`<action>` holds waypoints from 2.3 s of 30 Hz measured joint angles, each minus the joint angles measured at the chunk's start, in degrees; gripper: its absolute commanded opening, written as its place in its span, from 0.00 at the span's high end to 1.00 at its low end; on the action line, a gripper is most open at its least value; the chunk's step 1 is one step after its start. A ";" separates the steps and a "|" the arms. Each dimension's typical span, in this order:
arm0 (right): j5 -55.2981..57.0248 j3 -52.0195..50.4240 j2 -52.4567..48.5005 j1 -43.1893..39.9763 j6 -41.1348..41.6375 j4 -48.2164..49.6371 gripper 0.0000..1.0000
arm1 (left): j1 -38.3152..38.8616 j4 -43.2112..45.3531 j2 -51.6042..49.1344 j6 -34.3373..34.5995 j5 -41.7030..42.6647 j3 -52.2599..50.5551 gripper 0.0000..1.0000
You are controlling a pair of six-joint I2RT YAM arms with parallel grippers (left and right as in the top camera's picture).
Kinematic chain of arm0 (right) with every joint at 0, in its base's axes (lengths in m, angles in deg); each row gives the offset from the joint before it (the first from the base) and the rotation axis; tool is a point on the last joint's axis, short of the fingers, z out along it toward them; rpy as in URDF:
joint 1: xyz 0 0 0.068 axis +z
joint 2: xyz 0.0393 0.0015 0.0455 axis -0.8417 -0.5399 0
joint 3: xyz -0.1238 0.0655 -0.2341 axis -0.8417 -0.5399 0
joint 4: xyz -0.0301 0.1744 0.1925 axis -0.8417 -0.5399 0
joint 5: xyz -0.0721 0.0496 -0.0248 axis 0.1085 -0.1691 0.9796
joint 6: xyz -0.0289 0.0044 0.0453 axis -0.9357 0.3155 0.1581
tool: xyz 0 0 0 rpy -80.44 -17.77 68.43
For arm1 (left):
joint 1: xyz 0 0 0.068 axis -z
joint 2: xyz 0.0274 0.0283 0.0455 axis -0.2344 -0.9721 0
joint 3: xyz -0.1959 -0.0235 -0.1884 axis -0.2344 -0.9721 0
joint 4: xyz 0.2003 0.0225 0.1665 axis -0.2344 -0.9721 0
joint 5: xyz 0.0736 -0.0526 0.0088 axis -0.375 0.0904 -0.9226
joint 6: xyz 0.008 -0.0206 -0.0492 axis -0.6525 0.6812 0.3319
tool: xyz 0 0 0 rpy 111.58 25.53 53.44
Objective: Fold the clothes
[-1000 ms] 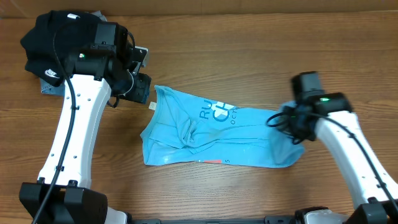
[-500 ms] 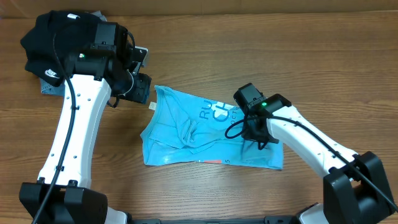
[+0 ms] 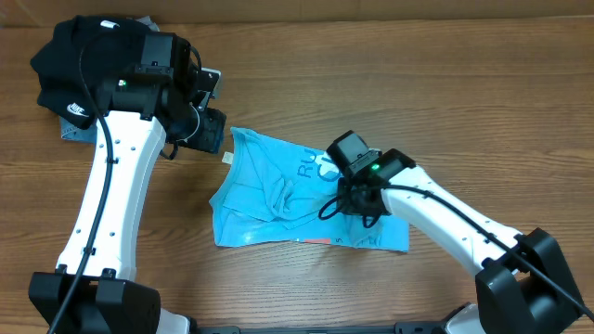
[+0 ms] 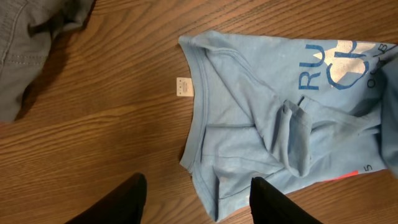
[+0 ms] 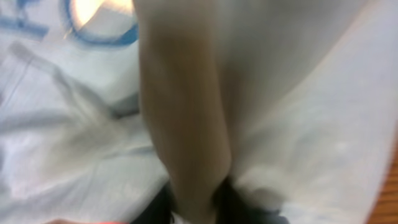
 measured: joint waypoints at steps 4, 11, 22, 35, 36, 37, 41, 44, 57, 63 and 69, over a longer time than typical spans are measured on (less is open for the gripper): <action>0.11 1.20 0.00 1.07 -0.28 -5.25 0.46 | 0.00 0.02 0.00 -0.07 -0.04 0.00 0.31; 1.09 7.96 2.34 -8.41 -2.56 -12.07 0.55 | 0.00 0.44 -0.02 -0.17 -0.17 0.00 0.31; -9.40 -2.91 3.43 -12.26 -7.21 -4.13 0.79 | 0.00 -0.20 0.00 -0.17 -0.15 0.00 0.31; -25.07 -8.50 3.74 -0.74 -9.38 8.57 0.89 | 0.00 0.33 0.00 0.07 0.09 -0.87 0.16; -24.02 -7.76 4.13 -1.51 -9.38 7.39 0.88 | 0.00 0.61 0.00 0.11 0.13 -1.66 0.16; -22.93 -6.95 4.74 -2.36 -9.35 6.14 0.86 | 0.00 1.16 0.00 0.11 0.28 -2.91 0.14; -18.27 -4.39 8.63 -7.02 -7.43 2.05 0.79 | 0.00 7.37 0.00 0.22 1.44 -10.43 0.09; -15.98 -3.87 10.23 -11.98 -6.03 -0.52 0.79 | 0.00 15.96 -0.15 0.20 4.26 -18.53 0.01; -14.08 -5.03 9.55 -16.39 -5.46 -0.85 0.79 | 0.00 32.68 -10.27 0.26 11.67 -31.76 0.05; -14.05 -6.21 9.55 -16.39 -5.22 -0.39 0.79 | -0.22 34.40 -12.26 0.24 13.81 -30.45 0.04; -14.05 -6.27 9.55 -16.39 -5.20 0.33 0.79 | -0.26 36.22 -13.81 0.13 21.68 -29.66 0.20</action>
